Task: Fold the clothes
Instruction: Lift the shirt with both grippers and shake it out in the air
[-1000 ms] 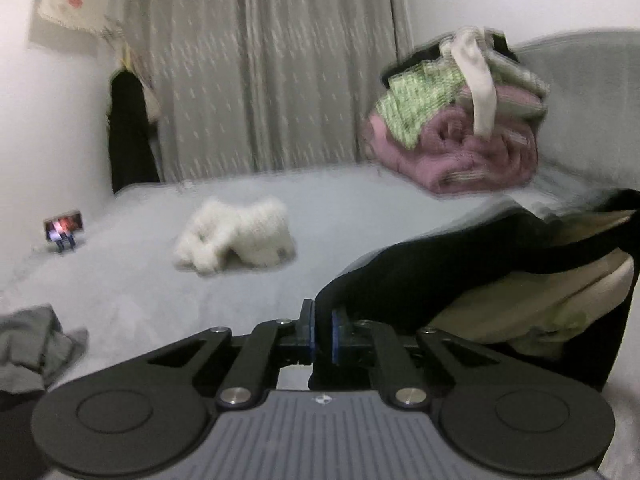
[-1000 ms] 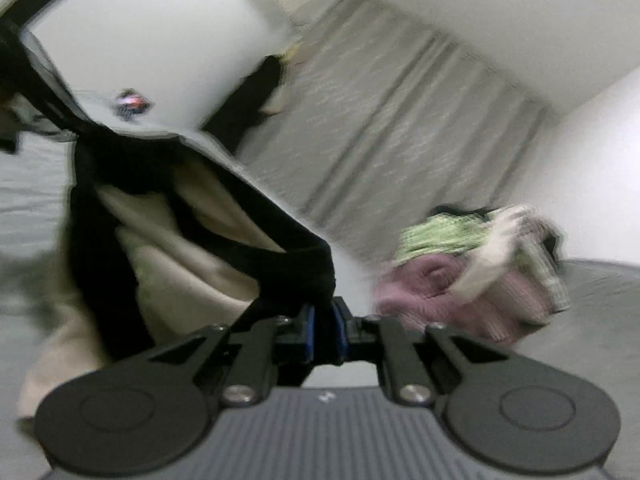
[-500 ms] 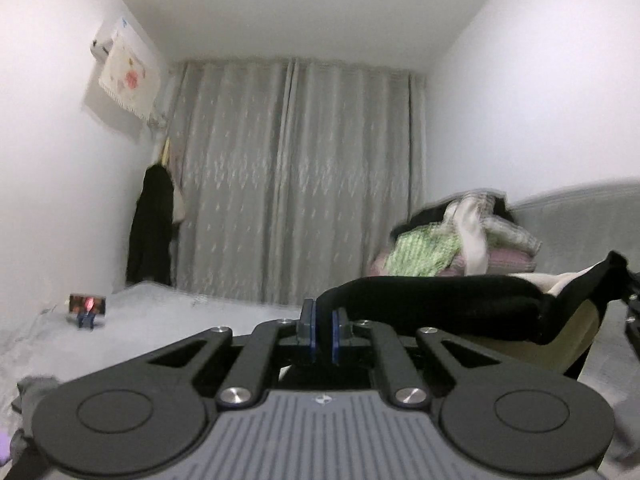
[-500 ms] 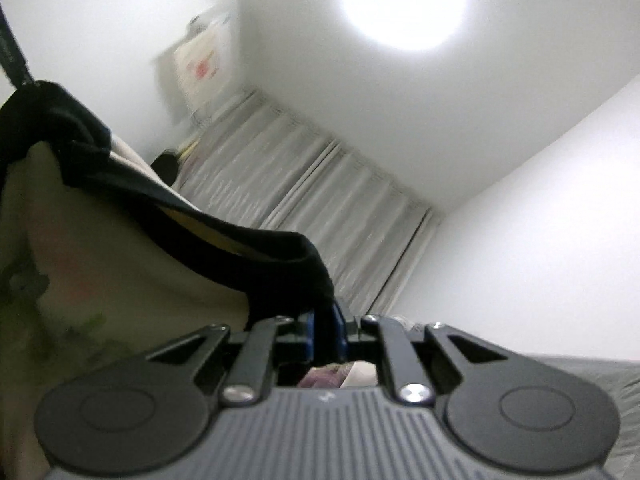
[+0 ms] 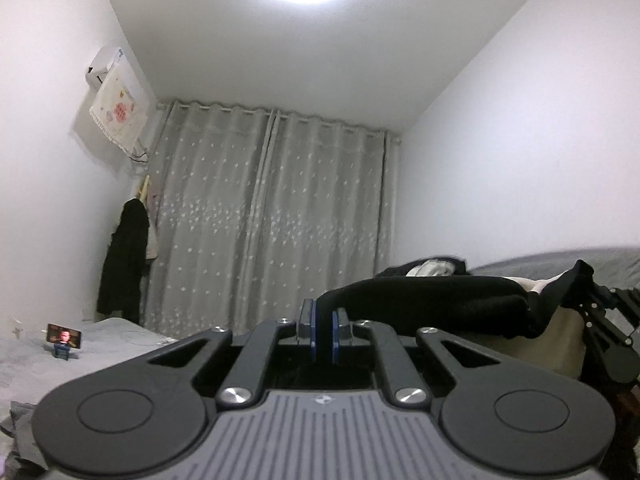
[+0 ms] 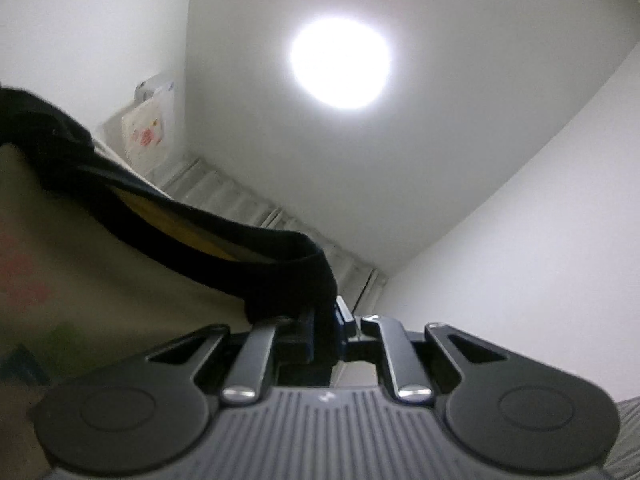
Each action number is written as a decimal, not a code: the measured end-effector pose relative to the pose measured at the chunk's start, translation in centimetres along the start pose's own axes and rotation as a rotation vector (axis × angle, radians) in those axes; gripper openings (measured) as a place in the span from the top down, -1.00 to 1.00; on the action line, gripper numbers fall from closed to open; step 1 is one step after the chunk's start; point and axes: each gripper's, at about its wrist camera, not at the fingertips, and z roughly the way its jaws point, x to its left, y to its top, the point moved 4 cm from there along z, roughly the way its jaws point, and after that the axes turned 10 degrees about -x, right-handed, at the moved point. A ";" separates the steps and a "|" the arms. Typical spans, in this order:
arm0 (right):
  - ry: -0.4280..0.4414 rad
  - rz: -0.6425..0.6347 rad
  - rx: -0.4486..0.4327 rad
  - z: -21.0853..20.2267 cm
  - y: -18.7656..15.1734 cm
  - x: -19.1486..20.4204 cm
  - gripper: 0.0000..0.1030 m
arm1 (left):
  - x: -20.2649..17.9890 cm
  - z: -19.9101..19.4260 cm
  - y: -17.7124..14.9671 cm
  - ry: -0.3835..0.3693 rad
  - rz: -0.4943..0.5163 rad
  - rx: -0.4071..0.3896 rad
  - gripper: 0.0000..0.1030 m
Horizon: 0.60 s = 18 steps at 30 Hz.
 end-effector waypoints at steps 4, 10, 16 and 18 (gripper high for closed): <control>0.086 0.012 0.140 1.9 -5.0 2.4 0.81 | -0.3 6.2 -6.2 0.096 0.092 0.127 0.85; 0.207 -0.004 0.393 4.3 -15.0 9.0 0.81 | -0.5 14.0 -22.1 0.175 0.197 0.400 0.84; 0.236 -0.008 0.559 5.3 -22.2 14.0 0.81 | -1.2 18.4 -26.8 0.147 0.217 0.493 0.84; 0.235 -0.009 0.583 6.5 -24.4 14.3 0.81 | -1.2 19.9 -27.8 0.140 0.230 0.511 0.84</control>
